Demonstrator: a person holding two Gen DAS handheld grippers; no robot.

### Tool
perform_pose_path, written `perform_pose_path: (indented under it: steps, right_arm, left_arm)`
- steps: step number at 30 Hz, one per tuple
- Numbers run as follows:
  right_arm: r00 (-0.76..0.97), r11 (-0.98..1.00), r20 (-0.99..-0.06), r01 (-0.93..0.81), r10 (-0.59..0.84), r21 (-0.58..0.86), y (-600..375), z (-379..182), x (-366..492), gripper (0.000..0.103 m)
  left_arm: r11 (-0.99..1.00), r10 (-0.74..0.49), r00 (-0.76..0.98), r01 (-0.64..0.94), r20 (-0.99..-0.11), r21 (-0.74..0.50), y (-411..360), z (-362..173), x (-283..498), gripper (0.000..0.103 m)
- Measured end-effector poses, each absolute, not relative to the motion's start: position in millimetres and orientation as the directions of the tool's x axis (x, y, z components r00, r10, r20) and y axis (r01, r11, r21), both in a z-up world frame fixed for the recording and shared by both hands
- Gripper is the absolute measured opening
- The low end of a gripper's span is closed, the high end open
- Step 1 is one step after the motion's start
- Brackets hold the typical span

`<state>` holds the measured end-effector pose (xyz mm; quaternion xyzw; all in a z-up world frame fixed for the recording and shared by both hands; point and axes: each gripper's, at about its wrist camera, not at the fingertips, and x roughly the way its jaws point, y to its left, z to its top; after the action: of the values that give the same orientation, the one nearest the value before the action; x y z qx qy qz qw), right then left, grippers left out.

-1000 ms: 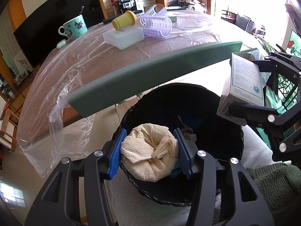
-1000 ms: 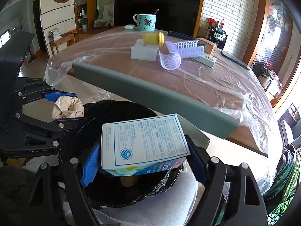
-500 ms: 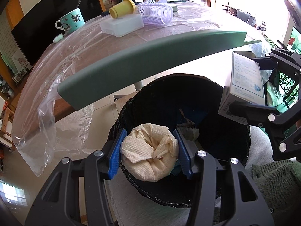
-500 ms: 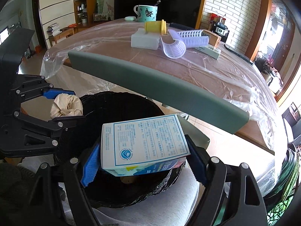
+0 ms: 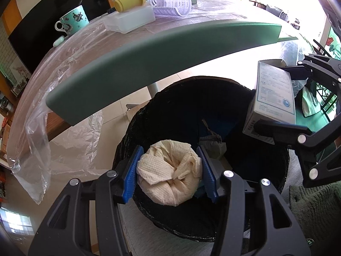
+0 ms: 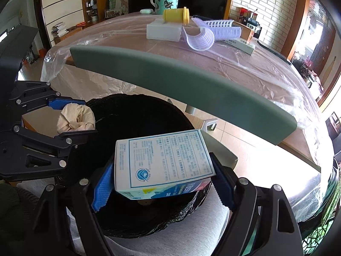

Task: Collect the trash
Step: 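Open both tools to drop the cloth ball and box into the bin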

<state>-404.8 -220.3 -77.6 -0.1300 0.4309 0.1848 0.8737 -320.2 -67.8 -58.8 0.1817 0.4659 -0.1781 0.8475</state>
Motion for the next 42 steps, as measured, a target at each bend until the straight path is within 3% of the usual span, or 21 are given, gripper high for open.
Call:
perform_pose_path:
  steps: [42]
  right_arm:
    - [0.513, 0.902, -0.832, -0.430, 0.210, -0.037, -218.7, -99.6, -392.1, 0.080]
  left_arm:
    - [0.865, -0.107, 0.467, 0.479, -0.878, 0.149, -73.7, -79.8, -309.3, 0.053]
